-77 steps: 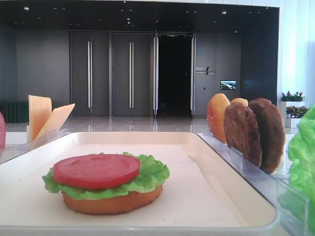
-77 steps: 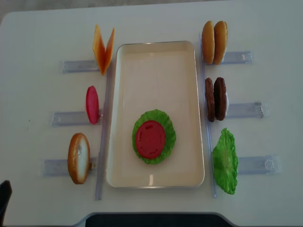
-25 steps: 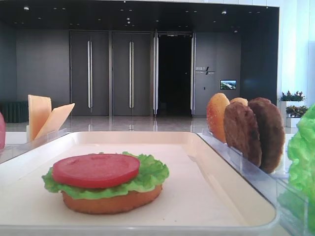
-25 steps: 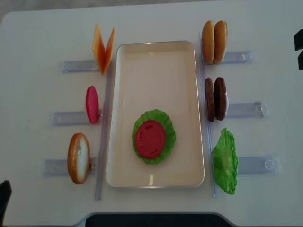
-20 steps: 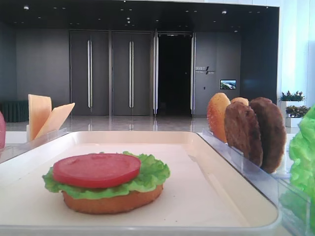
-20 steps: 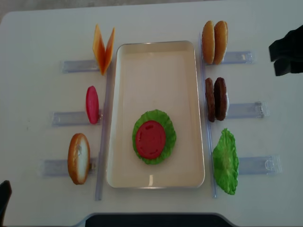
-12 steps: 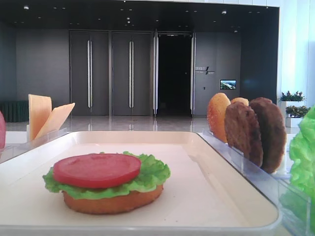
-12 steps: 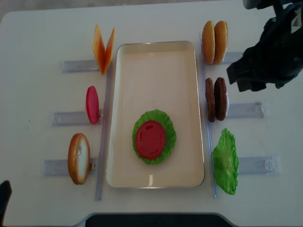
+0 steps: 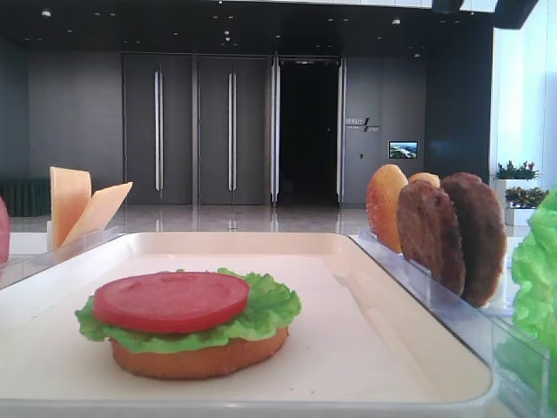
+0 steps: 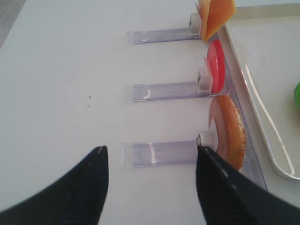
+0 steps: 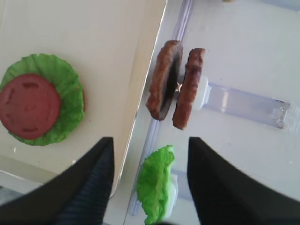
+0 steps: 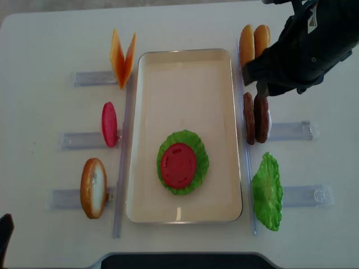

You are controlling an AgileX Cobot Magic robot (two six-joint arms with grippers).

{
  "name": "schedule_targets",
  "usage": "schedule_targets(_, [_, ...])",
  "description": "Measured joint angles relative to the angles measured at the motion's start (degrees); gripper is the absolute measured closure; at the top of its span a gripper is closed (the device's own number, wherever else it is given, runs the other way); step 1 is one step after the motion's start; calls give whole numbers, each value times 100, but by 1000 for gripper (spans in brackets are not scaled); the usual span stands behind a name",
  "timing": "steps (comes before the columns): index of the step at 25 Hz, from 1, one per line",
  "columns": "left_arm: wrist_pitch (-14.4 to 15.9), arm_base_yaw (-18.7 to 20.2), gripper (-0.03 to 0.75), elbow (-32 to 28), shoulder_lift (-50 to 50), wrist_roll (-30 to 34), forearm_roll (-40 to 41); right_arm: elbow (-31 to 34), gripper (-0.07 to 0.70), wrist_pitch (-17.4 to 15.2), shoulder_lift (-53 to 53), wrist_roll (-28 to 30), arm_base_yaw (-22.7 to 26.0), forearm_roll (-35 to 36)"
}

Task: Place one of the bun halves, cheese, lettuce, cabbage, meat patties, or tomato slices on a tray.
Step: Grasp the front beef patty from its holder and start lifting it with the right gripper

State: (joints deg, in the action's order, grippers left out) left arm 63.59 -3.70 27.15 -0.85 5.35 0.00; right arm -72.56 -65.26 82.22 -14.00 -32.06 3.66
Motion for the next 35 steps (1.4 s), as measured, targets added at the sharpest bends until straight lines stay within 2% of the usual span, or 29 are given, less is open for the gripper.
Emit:
schedule_targets(10, [0,0,263,0,0,0,0,-612,246,58,743,-469,0,6])
schedule_targets(26, [0,0,263,0,0,0,0,-619,244,-118,1445,-517,236,148])
schedule_targets(35, [0,0,263,0,0,0,0,-624,244,48,1710,-418,236,230])
